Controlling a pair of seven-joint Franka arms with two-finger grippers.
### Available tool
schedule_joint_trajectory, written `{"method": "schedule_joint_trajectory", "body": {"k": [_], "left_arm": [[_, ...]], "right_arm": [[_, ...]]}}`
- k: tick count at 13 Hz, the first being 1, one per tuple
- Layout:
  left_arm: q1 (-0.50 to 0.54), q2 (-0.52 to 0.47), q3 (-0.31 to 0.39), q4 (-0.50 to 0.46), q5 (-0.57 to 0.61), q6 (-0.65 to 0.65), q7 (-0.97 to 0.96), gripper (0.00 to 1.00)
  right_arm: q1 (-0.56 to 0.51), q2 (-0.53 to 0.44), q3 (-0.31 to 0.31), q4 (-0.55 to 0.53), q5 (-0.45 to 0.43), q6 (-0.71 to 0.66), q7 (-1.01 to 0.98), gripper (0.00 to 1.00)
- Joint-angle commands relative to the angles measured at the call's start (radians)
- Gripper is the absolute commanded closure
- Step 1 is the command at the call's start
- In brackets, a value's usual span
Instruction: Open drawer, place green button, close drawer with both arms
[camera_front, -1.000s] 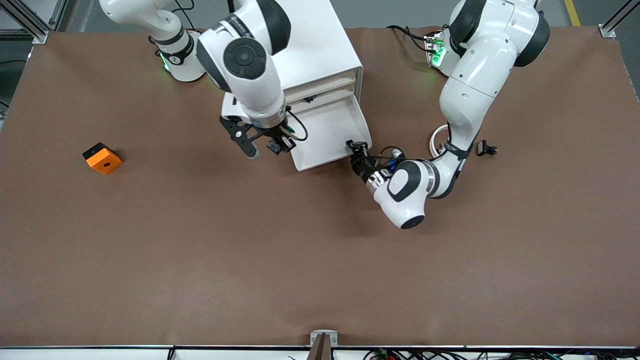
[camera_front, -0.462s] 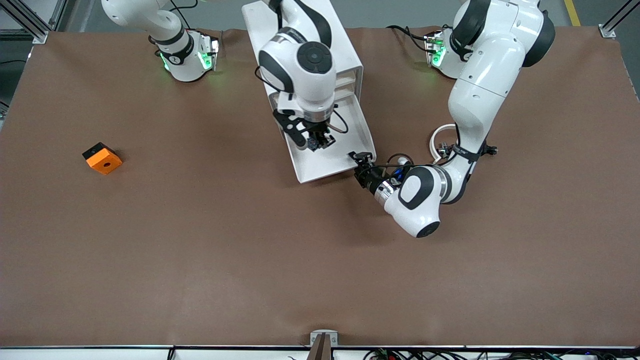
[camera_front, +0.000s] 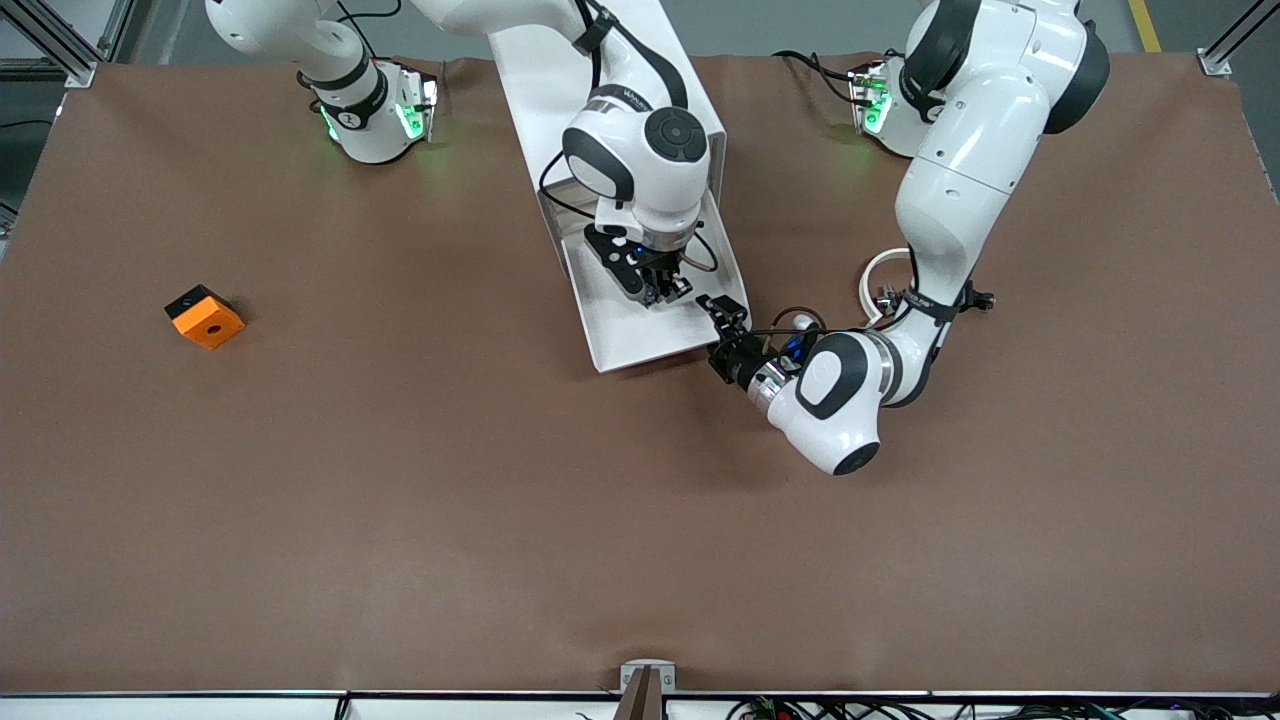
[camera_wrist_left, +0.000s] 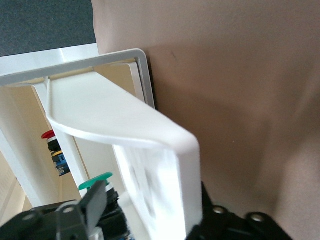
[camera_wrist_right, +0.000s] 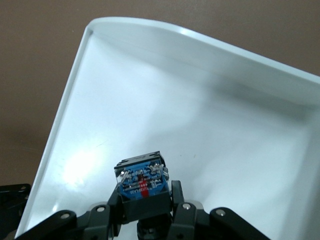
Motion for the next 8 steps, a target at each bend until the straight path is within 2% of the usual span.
{"method": "schedule_joint_trajectory", "body": {"k": [1,6,8], "left_arm": [[0.003,-0.009,0.004,0.007,-0.025,0.005,0.016,0.0],[0.043,-0.041,-0.01,0.056,-0.014,0.005,0.023,0.0],[0.048,-0.067,-0.002,0.071,-0.008,0.005,0.084,0.0]], "right_arm": [[0.004,0.001,-0.01,0.016,-0.026,-0.006,0.028,1.0],[-0.01,0.043,-0.01,0.027,-0.027,0.06,0.026,1.0],[-0.016,0.043,-0.01,0.027,-0.026,0.06,0.022,1.0]]}}
